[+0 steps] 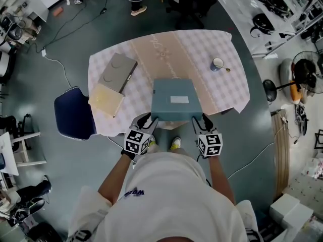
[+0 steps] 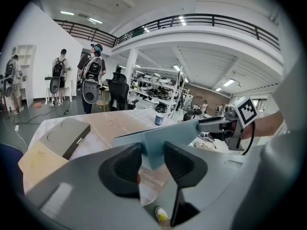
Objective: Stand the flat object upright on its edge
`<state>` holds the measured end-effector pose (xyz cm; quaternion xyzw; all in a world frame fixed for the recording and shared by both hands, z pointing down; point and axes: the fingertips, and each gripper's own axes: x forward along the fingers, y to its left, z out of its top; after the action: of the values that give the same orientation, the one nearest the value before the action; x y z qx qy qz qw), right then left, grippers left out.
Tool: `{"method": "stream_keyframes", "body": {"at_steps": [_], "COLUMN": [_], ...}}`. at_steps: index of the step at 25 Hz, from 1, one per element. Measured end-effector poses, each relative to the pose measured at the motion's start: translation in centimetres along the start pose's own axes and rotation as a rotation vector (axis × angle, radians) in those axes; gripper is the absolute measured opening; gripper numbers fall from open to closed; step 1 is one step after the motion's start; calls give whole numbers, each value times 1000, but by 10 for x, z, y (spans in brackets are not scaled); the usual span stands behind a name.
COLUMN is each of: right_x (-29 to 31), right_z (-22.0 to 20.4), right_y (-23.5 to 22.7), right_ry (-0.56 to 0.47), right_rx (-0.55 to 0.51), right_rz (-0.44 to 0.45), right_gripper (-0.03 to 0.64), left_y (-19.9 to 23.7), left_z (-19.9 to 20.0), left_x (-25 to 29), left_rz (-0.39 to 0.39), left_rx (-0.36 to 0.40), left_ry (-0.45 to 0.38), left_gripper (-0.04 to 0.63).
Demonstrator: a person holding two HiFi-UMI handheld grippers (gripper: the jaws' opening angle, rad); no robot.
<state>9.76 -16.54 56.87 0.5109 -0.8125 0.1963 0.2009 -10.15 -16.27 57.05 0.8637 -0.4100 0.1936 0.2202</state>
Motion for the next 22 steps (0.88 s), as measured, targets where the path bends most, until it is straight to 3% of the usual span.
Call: {"method": "stream_keyframes", "body": {"at_steps": [8, 22], "right_x": [8, 18], "right_z": [32, 46], "right_y": [-6, -15], "right_ry": [-13, -11], "right_rx": [24, 56], "right_rz": [42, 45], "right_gripper": [184, 175], "left_y": [13, 22], "left_z": [32, 48], "left_x": [1, 10], "left_rz": [2, -3], "left_rx": [-21, -41], "left_ry": [-36, -39], "left_gripper": [144, 137]}}
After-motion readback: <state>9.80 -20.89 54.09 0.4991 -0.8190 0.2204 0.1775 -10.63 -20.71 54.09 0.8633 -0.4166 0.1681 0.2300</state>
